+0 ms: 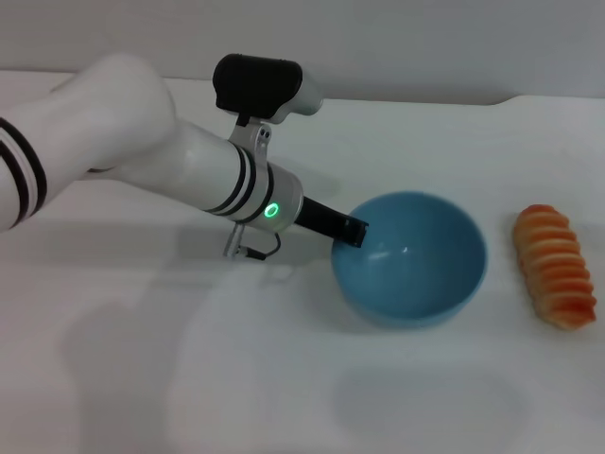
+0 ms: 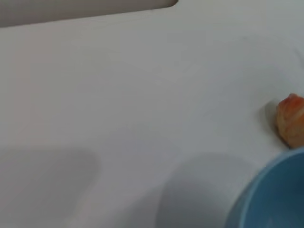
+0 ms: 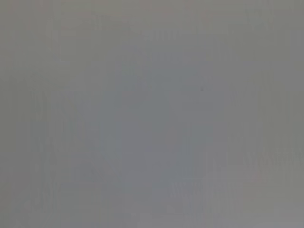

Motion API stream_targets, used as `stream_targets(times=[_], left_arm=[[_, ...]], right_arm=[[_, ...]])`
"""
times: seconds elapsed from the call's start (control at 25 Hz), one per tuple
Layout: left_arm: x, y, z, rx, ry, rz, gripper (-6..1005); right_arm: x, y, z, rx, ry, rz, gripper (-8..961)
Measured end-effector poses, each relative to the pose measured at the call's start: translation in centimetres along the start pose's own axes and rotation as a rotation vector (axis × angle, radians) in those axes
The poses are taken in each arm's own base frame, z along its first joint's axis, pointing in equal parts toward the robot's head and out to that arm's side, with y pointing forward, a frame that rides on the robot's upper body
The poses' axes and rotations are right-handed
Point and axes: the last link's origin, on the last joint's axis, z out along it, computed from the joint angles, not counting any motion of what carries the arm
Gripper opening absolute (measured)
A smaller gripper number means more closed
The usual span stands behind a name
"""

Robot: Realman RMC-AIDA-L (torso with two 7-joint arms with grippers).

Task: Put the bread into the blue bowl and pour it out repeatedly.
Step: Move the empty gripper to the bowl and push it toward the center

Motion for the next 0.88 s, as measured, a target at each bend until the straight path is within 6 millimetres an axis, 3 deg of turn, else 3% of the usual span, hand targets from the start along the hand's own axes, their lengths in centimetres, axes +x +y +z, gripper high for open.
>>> stream_targets(times=[0.32,0.64,0.88], left_arm=[[1.4,0.4,-0.1,0.023,-0.003,0.033,0],[6.5,1.3,-1.3,0.137,-0.013,0.256,-1],[7.9,1.5,-1.5,0.215,-0.018,0.329,-1]], right_arm=[[0.2,0.0,-0.2,0.000,0.006,0.008,781],[0.9,0.0,-0.3,0.005,0.054,0.008,781],[1.6,0.3,0.1,-0.016,0.122,0.042,780]])
